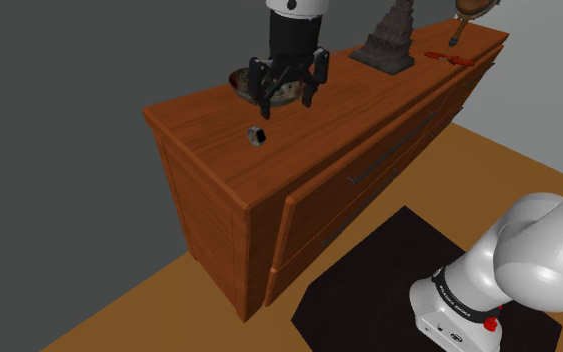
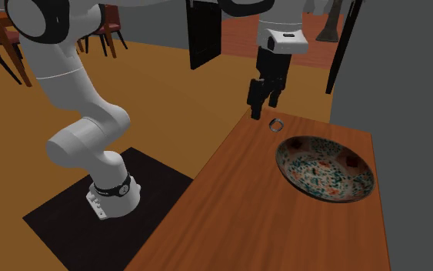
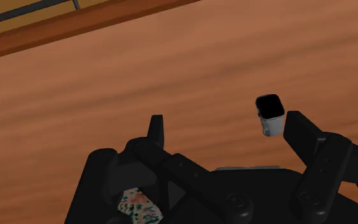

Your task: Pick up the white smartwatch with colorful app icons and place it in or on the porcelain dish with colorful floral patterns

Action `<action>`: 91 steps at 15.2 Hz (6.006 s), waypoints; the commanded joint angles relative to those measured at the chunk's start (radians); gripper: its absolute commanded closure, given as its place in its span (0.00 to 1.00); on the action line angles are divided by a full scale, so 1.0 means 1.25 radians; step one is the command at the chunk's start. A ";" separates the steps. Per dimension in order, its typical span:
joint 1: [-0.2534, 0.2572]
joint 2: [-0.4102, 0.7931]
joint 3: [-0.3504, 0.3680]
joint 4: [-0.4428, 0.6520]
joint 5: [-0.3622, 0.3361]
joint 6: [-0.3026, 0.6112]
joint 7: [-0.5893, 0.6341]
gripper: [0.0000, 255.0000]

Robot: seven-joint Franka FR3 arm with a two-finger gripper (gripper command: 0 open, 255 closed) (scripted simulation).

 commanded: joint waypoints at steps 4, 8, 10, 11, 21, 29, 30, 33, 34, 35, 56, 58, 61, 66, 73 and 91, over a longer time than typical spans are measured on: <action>0.030 0.118 0.047 0.119 -0.047 -0.015 0.076 0.00; 0.029 0.110 0.045 0.068 -0.044 0.030 0.074 0.00; 0.028 0.107 0.044 0.043 -0.043 0.052 0.073 0.00; 0.028 0.106 0.043 0.025 -0.043 0.069 0.073 0.00; 0.028 0.106 0.043 0.025 -0.043 0.069 0.073 1.00; 0.028 0.106 0.043 0.025 -0.043 0.069 0.073 1.00; 0.028 0.106 0.043 0.036 -0.043 0.058 0.073 1.00; 0.028 0.108 0.044 0.071 -0.043 0.026 0.072 1.00; 0.028 0.110 0.044 0.083 -0.044 0.015 0.072 1.00; 0.028 0.111 0.044 0.095 -0.044 0.003 0.072 1.00; 0.012 0.225 0.027 0.425 -0.089 -0.218 0.018 1.00; 0.000 0.258 0.016 0.474 -0.101 -0.233 -0.011 1.00; -0.015 0.320 0.000 0.566 -0.122 -0.264 -0.054 1.00; -0.016 0.480 -0.027 0.824 -0.172 -0.359 -0.129 1.00; -0.056 0.420 -0.027 0.657 -0.148 -0.252 -0.135 1.00; -0.088 0.347 -0.027 0.430 -0.123 -0.095 -0.132 1.00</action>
